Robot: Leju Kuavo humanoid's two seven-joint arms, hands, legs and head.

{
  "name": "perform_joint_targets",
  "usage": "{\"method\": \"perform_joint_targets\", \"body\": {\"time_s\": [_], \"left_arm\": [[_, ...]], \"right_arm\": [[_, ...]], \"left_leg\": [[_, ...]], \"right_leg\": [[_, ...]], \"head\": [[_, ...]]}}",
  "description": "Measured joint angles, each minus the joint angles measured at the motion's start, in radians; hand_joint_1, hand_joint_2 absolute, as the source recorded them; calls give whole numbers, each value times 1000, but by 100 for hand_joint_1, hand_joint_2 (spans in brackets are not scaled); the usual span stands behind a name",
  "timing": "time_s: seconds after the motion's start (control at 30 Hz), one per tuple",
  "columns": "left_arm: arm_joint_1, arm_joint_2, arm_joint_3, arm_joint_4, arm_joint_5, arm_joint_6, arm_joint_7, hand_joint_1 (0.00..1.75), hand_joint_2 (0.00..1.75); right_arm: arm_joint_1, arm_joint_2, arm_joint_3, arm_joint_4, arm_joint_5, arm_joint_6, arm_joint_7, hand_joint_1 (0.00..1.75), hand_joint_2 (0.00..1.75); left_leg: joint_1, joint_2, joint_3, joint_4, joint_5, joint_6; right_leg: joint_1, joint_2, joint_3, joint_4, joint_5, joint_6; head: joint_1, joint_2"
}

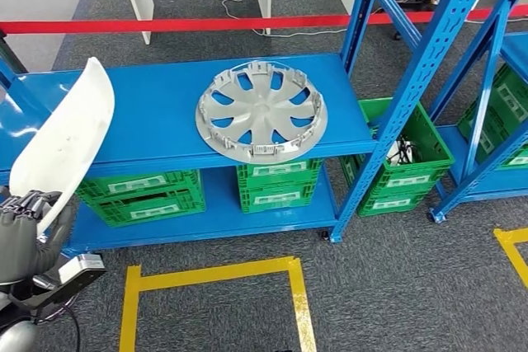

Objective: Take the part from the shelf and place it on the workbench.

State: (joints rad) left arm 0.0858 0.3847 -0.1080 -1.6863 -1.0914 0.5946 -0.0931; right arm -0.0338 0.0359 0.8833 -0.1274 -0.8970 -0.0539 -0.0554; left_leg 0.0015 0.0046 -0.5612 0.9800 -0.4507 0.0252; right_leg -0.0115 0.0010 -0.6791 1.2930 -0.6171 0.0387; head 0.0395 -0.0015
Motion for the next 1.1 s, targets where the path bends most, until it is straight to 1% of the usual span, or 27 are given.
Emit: {"method": "perform_joint_targets", "body": {"time_s": [0.03, 0.1, 0.13, 0.17, 0.2, 0.27, 0.3, 0.33, 0.37, 0.43, 0.47, 0.5, 0.53, 0.6, 0.67, 0.7, 0.77, 0.8, 0.83, 0.87, 0.9, 0.93, 0.97, 1.0, 1.03, 1.07, 1.1], "left_arm": [[1, 0, 0, 0, 0, -2, -1, 175, 175], [0, -1, -1, -2, 0, -5, -2, 175, 175], [-1, -1, -2, -2, 0, -6, -3, 175, 175], [-4, -2, -3, -2, -1, -7, -4, 175, 175], [-8, -2, -5, -2, -1, -7, -4, 175, 175], [-15, -2, -10, -2, -1, -8, -6, 175, 175], [-17, -2, -13, -2, -2, -8, -6, 175, 175], [-18, -2, -16, -2, -3, -8, -6, 175, 175], [-20, -1, -21, -2, -3, -8, -6, 175, 175], [-21, -1, -30, -2, -4, -9, -4, 175, 175], [-22, -2, -35, -2, -4, -9, -3, 175, 175], [-22, -2, -40, -2, -4, -8, -1, 175, 175], [-21, -2, -45, -2, -4, -8, 0, 175, 175], [-22, -2, -54, -2, -3, -7, 4, 175, 175], [-23, -1, -61, -2, -2, -5, 7, 175, 175], [-24, -1, -65, -2, -1, -4, 9, 175, 175], [-23, -1, -74, -2, -2, 0, 17, 175, 175], [-22, -1, -77, -3, -4, 2, 23, 175, 175], [-19, -1, -80, -4, -6, 4, 29, 175, 175], [-13, -1, -81, -8, -10, 7, 36, 175, 175], [-3, -1, -80, -13, -15, 9, 41, 175, 175], [9, -1, -79, -20, -23, 11, 46, 175, 175], [23, -1, -77, -28, -32, 12, 50, 175, 175], [37, -2, -75, -37, -41, 12, 54, 175, 175], [51, -3, -73, -46, -48, 12, 56, 175, 175], [64, -3, -71, -54, -53, 12, 59, 175, 175], [74, -4, -67, -61, -57, 12, 60, 175, 175]], "right_arm": [[0, 0, 0, 0, 1, 0, 4, 0, 0], [-2, 0, 0, 0, 2, 0, 14, 0, 0], [-4, 0, 0, 0, 3, 0, 19, 0, 0], [-5, 0, 1, 0, 4, 0, 24, 0, 0], [-6, 0, 1, 0, 5, 0, 29, 0, 0], [-5, 1, 4, 0, 8, 2, 36, 0, 0], [-4, 1, 6, 0, 11, 4, 36, 0, 0], [-3, 2, 8, 0, 13, 9, 33, 0, 0], [-2, 3, 11, -1, 17, 15, 27, 0, 0], [-1, 3, 20, -5, 30, 26, 5, 0, 0], [0, 3, 24, -7, 36, 30, -6, 0, 0], [1, 3, 28, -8, 43, 33, -16, 0, 0], [2, 3, 32, -9, 46, 34, -22, 0, 0], [3, 3, 39, -12, 51, 34, -33, 0, 0], [4, 3, 46, -14, 56, 34, -43, 0, 0], [5, 3, 48, -15, 61, 33, -51, 0, 0], [11, 2, 55, -19, 72, 28, -81, 0, 0], [16, 1, 58, -22, 77, 24, -109, 0, 0], [23, 0, 62, -28, 81, 19, -143, 0, 0], [29, -1, 65, -36, 86, 12, -183, 0, 0], [34, -2, 67, -44, 92, 5, -222, 0, 0], [39, -3, 71, -55, 101, -4, -258, 0, 0], [44, -7, 75, -67, 111, -14, -289, 0, 0], [49, -11, 80, -80, 123, -24, -315, 0, 0], [53, -16, 86, -95, 132, -35, -336, 0, 0], [58, -20, 91, -110, 138, -46, -349, 0, 0], [61, -23, 96, -123, 144, -59, -358, 0, 0]], "left_leg": [[-1, 0, -14, 3, 9, -2], [-3, 0, -37, 10, 24, -8], [-4, 0, -45, 13, 32, -12], [-5, 1, -50, 15, 41, -18], [-4, 1, -54, 15, 50, -23], [0, 1, -59, 14, 63, -35], [1, 0, -64, 20, 52, -41], [3, -1, -73, 44, 20, -47], [5, -1, -86, 85, -27, -52], [8, -1, -114, 216, -129, -60], [9, -1, -118, 271, -151, -63], [10, -1, -112, 302, -151, -65], [10, -1, -88, 292, -130, -65], [13, -1, 3, 178, -80, -65], [11, -3, 91, 41, -77, -59], [9, -5, 110, 4, -86, -54], [5, -6, 107, -10, -87, -36], [5, -4, 98, -10, -79, -27], [6, -3, 88, -10, -69, -16], [7, -1, 76, -11, -59, -6], [6, 1, 64, -11, -48, 0], [5, 2, 50, -10, -37, 4], [3, 3, 35, -9, -26, 5], [0, 3, 20, -8, -15, 6], [-2, 4, 4, -7, -4, 7], [-4, 4, -10, -5, 5, 6], [-6, 3, -22, -4, 15, 5]], "right_leg": [[0, 0, 31, -26, 27, -2], [2, 0, 135, -162, 66, -10], [4, 0, 187, -238, 67, -14], [6, 0, 220, -293, 62, -17], [8, 1, 233, -322, 55, -20], [8, 0, 222, -332, 65, -31], [7, -2, 213, -333, 74, -40], [5, -5, 203, -335, 86, -49], [4, -7, 193, -336, 98, -56], [5, -8, 167, -333, 123, -60], [6, -8, 152, -331, 136, -59], [6, -8, 136, -329, 146, -58], [6, -8, 120, -324, 156, -56], [5, -7, 92, -313, 170, -49], [7, -5, 72, -300, 182, -38], [8, -5, 66, -297, 189, -33], [9, -4, 60, -297, 205, -20], [7, -4, 56, -294, 203, -15], [6, -3, 46, -280, 182, -10], [6, -2, 32, -247, 143, -6], [5, -1, 15, -195, 89, -2], [5, -1, -3, -129, 35, 1], [5, -1, -14, -64, 0, 2], [5, -1, -15, -18, -11, 3], [5, -1, -2, -2, 2, 1], [6, -1, 27, -23, 29, -3], [8, -1, 74, -77, 57, -9]], "head": [[0, 0], [0, 0], [-1, 0], [-1, 0], [-1, 0], [-1, 0], [-2, 0], [-4, 0], [-6, 0], [-10, 0], [-10, 0], [-10, 0], [-10, 0], [-10, 0], [-10, 0], [-10, 0], [-9, 0], [-9, 0], [-8, 0], [-7, 0], [-6, 0], [-6, 0], [-6, 0], [-6, 0], [-6, 0], [-6, 0], [-6, 0]]}}
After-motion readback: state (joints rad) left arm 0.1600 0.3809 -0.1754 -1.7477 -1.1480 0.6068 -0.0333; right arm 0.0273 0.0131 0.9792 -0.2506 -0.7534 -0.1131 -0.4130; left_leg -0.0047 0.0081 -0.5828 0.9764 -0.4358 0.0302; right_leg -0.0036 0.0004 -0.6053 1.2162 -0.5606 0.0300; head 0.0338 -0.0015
